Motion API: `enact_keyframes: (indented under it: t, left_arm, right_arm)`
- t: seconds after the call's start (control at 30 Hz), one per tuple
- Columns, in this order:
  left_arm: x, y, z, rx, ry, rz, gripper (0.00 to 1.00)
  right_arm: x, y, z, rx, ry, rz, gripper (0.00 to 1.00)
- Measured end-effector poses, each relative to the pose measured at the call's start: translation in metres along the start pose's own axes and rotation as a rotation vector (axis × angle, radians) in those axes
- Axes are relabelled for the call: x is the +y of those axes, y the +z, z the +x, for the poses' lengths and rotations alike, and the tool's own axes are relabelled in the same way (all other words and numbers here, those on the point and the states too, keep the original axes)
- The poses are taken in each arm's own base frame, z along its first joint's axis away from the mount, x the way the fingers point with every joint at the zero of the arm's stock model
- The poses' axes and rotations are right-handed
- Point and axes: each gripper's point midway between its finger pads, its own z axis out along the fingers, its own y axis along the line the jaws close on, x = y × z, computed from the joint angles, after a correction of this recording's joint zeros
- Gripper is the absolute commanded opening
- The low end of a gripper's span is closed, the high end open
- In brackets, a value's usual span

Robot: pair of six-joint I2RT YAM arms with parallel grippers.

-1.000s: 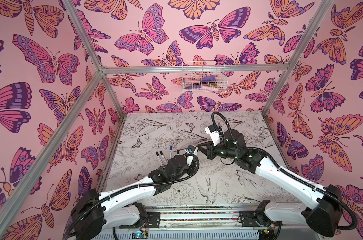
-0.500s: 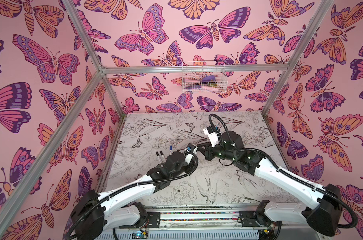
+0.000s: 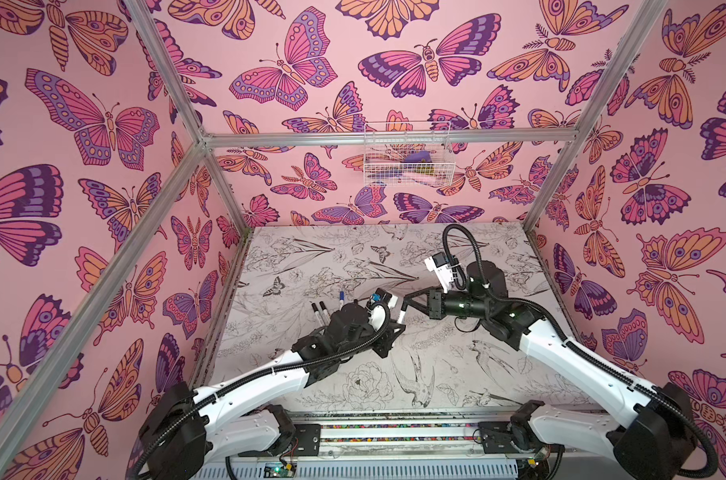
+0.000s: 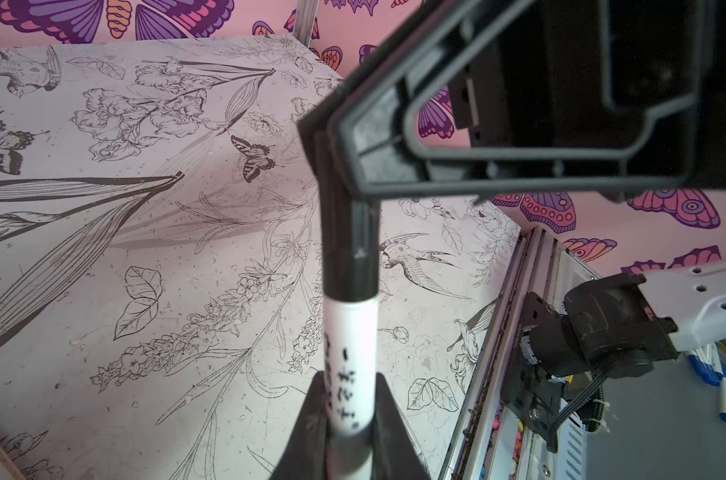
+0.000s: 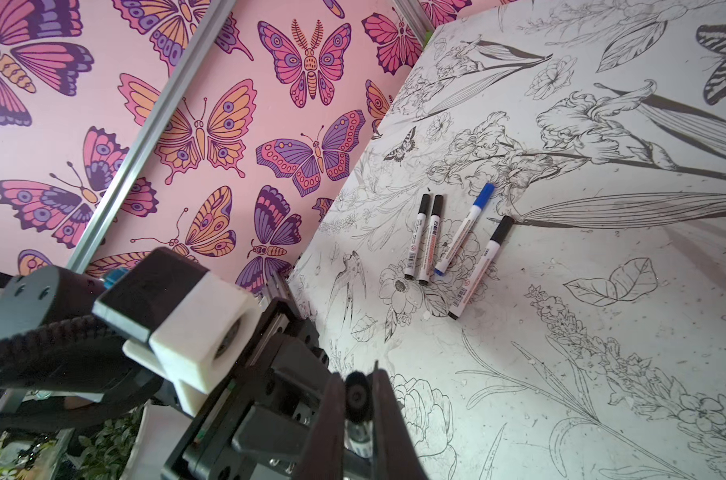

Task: Insert the pens into the pen caps
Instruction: 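Press the black cap down onto the marker tip with the right gripper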

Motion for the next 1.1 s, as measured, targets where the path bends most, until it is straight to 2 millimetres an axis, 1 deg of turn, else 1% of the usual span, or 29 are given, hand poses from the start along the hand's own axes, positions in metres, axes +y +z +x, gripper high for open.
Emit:
enact_keyframes:
  t: [0.2,0.4,0.53,0.67,0.8,0.93,1.03,1.1]
  left_arm:
    - [-0.002,0.001,0.007,0.031,-0.004,0.014,0.00]
    - [-0.005,0.014,0.018,0.073,-0.002,0.009,0.00]
    - [-0.006,0.022,0.024,0.097,0.000,-0.002,0.00]
    - [-0.007,0.028,0.027,0.109,0.003,-0.002,0.00]
    - [-0.014,0.032,0.021,0.091,0.015,0.018,0.00]
    - [-0.041,0.033,0.000,0.027,0.057,0.106,0.00]
    - [-0.044,0.033,-0.003,0.020,0.059,0.116,0.00]
    - [-0.044,0.033,-0.003,0.017,0.060,0.117,0.00]
  right_arm:
    - [-0.001,0.001,0.004,0.025,0.019,-0.007,0.01]
    - [-0.011,-0.001,0.009,0.049,0.057,0.036,0.12]
    - [-0.017,-0.002,0.013,0.060,0.077,0.069,0.16]
    - [-0.019,-0.004,0.015,0.068,0.089,0.087,0.19]
    - [-0.016,-0.005,0.015,0.077,0.095,0.089,0.24]
    - [-0.008,0.000,0.024,0.118,0.093,0.063,0.25]
    - [-0.006,-0.001,0.022,0.116,0.085,0.064,0.25]
    - [-0.006,-0.001,0.022,0.118,0.083,0.065,0.27]
